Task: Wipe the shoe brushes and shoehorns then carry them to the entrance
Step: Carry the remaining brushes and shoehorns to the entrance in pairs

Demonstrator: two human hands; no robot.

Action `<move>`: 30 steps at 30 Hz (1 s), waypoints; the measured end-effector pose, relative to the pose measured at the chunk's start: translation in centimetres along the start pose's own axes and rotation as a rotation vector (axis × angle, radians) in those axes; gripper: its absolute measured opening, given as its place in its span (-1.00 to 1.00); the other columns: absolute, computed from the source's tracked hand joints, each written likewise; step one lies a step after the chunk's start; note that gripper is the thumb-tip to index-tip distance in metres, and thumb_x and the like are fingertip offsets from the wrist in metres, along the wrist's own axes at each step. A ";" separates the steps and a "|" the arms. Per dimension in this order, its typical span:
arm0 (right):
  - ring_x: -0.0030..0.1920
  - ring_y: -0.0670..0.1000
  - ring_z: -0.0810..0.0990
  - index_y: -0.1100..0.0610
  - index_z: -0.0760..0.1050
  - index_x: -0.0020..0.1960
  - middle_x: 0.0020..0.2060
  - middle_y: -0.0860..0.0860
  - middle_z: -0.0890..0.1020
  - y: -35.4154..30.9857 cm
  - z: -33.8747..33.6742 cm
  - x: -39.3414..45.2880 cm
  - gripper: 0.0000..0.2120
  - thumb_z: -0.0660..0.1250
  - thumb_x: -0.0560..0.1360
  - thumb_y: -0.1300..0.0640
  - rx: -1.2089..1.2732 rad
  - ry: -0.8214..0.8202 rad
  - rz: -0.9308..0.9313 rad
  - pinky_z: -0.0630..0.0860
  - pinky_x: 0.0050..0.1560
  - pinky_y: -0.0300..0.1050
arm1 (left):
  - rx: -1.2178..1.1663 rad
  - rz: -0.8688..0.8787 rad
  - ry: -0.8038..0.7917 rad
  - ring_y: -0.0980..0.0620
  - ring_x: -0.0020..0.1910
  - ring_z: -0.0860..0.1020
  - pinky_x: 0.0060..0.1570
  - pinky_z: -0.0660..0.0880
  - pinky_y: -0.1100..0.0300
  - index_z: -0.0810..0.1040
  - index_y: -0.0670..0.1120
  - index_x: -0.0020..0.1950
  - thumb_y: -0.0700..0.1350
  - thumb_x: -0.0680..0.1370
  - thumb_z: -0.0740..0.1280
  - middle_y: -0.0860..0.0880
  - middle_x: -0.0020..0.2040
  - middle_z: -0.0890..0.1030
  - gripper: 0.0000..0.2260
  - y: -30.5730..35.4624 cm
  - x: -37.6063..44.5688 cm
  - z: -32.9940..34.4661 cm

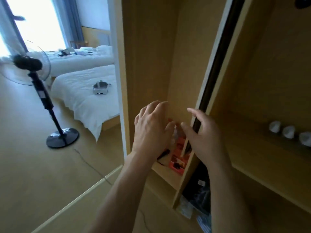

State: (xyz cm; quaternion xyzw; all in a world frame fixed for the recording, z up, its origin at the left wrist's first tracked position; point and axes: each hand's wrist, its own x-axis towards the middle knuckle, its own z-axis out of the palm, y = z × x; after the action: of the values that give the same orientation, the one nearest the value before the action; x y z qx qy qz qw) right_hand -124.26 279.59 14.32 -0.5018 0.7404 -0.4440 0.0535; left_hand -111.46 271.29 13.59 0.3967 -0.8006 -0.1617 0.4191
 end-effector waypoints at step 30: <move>0.40 -0.04 0.43 -0.06 0.43 0.45 0.39 -0.07 0.50 -35.7 52.0 5.6 -0.51 0.40 0.55 -0.02 0.214 -0.576 -0.423 0.38 0.42 -0.03 | 0.450 -0.598 0.336 -0.02 0.43 0.36 0.40 0.30 -0.02 0.38 0.06 0.46 0.03 0.54 0.38 0.05 0.46 0.40 -0.50 -45.2 2.3 -37.8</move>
State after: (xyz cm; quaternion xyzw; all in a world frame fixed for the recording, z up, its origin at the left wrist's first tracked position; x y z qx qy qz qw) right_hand -74.88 240.18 10.56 -0.7397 0.5244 -0.3607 0.2186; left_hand -59.41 243.67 10.65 0.7145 -0.5858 -0.0301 0.3814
